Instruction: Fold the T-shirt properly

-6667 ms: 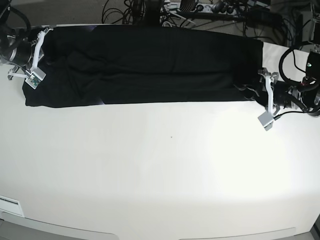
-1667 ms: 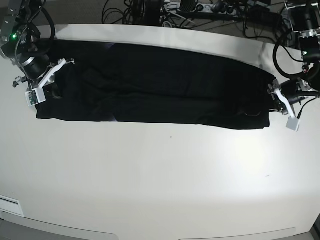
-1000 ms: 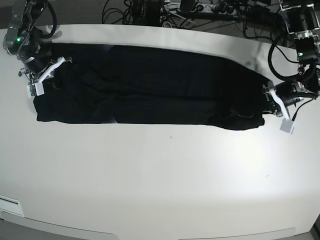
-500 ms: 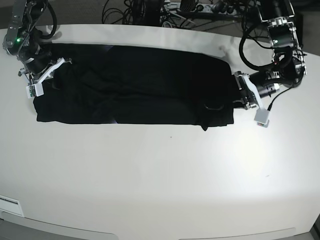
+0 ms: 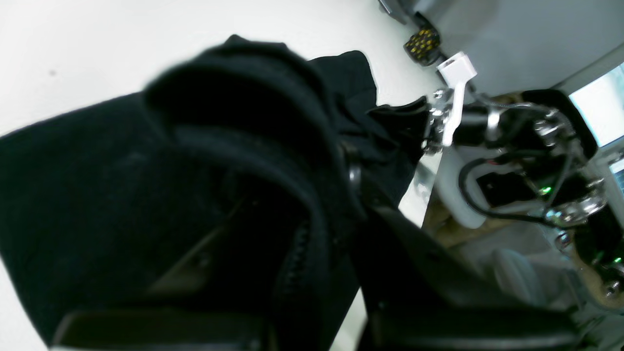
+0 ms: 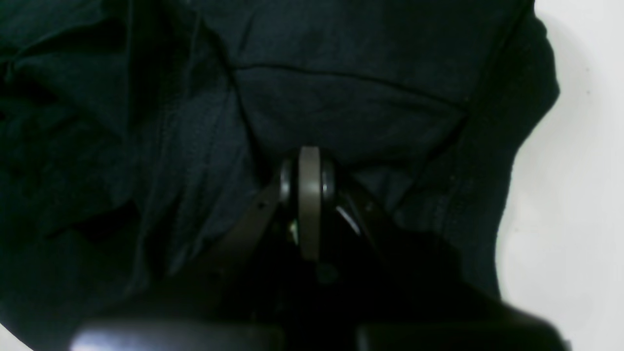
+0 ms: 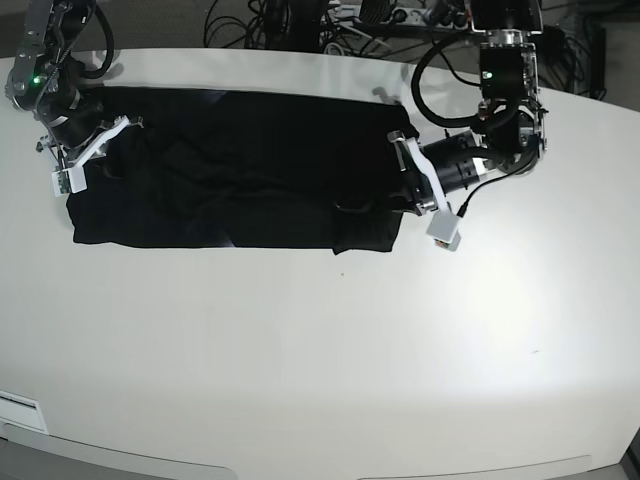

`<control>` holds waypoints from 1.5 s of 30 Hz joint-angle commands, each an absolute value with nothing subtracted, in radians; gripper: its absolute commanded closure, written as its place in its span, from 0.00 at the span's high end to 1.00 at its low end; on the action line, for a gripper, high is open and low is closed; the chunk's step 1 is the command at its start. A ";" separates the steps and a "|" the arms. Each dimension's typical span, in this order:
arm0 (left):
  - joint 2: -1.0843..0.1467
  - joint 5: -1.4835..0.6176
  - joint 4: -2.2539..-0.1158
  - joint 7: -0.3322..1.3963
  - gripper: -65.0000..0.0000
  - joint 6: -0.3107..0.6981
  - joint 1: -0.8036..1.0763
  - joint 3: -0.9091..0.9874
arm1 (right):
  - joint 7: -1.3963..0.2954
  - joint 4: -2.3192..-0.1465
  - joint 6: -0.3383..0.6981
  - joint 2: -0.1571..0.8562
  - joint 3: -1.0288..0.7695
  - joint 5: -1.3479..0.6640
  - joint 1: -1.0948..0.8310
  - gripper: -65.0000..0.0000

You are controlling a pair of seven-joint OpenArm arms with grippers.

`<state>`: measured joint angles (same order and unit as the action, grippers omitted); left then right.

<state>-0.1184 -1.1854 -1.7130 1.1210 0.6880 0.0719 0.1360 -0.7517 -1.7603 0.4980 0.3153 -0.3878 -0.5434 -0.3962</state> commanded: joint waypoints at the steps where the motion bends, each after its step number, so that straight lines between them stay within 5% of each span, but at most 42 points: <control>1: -0.116 -1.203 -1.727 1.098 0.00 0.698 0.058 0.127 | -0.789 -1.767 0.491 0.327 -0.392 -0.525 -0.399 0.00; 10: -0.113 -1.123 -1.727 1.010 0.00 0.698 0.057 0.085 | -0.809 -1.767 0.494 0.327 -0.392 -0.528 -0.399 0.00; 14: -0.113 -1.159 -1.727 0.998 0.46 0.691 0.058 0.085 | -0.843 -1.767 0.538 0.327 -0.392 -0.591 -0.399 0.00; 16: -0.113 -1.188 -1.727 0.997 0.57 0.642 0.058 0.085 | -0.856 -1.767 0.555 0.327 -0.392 -0.616 -0.399 0.00; 26: -0.113 -1.186 -1.727 0.994 0.54 0.632 0.058 0.086 | -0.859 -1.767 0.558 0.327 -0.392 -0.629 -0.399 0.00; 31: -0.113 -1.179 -1.727 0.994 0.18 0.632 0.058 0.086 | -0.858 -1.767 0.558 0.327 -0.392 -0.629 -0.399 0.00; 33: -0.105 -1.179 -1.727 0.994 0.11 0.636 0.058 0.086 | -0.858 -1.767 0.557 0.327 -0.392 -0.629 -0.399 0.00; 45: -0.083 -1.484 -1.730 1.280 0.10 0.698 0.074 -0.033 | -0.857 -1.767 0.557 0.327 -0.392 -0.629 -0.398 0.00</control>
